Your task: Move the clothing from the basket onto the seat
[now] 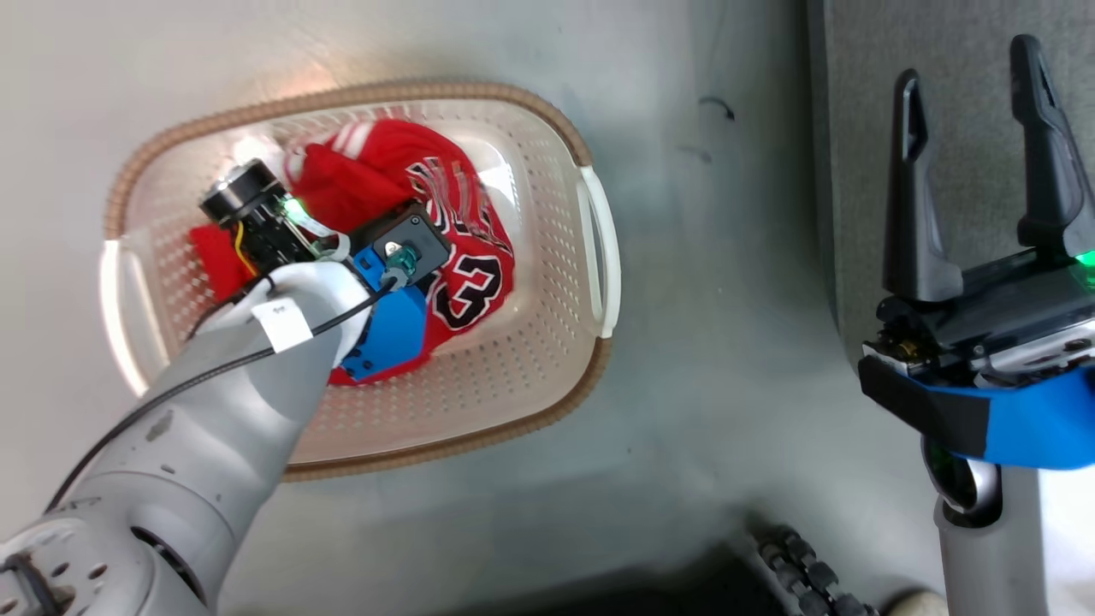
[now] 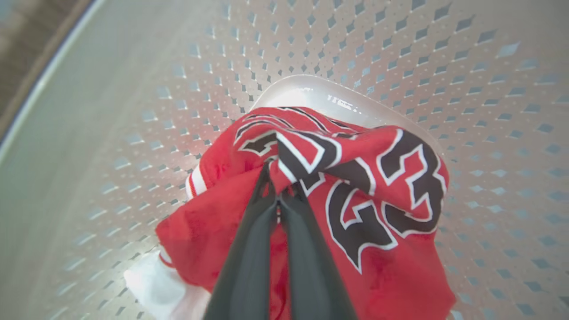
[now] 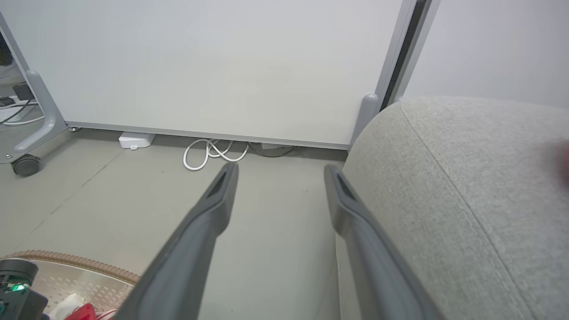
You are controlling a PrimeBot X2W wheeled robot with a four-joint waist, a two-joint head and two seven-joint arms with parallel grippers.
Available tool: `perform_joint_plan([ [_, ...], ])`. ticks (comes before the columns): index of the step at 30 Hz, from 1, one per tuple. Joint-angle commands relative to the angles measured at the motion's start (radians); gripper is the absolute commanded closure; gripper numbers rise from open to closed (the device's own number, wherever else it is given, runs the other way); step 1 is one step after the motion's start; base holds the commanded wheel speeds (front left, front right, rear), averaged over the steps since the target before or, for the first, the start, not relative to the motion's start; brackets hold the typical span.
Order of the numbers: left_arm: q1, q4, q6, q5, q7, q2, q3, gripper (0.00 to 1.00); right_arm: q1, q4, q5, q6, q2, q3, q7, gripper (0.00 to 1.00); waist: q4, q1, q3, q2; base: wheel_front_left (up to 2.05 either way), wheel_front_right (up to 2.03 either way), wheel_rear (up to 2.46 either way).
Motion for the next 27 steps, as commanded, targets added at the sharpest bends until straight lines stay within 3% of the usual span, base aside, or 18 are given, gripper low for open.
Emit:
perform_joint_plan([
  [1, 0.013, -0.003, 0.000, -0.009, -0.010, -0.005, 0.009, 1.00, -0.015, 0.006, -0.003, 0.000, 0.000, -0.002, -0.003, 0.00, 0.018, 0.0000, -0.033, 0.0000, 0.00, 0.00, 0.00],
  [8, 0.055, -0.066, 0.019, -0.059, -0.024, -0.024, 0.062, 1.00, -0.011, 0.046, -0.004, 0.000, 0.000, -0.012, -0.003, 0.00, 0.053, 0.0000, -0.129, 0.0000, 0.00, 0.00, 0.00],
  [13, 0.098, -0.169, 0.053, -0.094, -0.023, -0.002, 0.143, 1.00, -0.001, 0.076, -0.002, 0.000, 0.000, -0.020, -0.003, 0.00, 0.075, 0.0000, -0.211, 0.0000, 0.00, 0.00, 0.00],
  [27, 0.275, -0.379, 0.089, -0.093, -0.024, 0.046, 0.345, 1.00, 0.070, 0.153, 0.016, 0.000, 0.000, -0.035, -0.003, 0.00, 0.106, 0.0000, -0.466, 0.0000, 0.00, 0.00, 0.00],
])
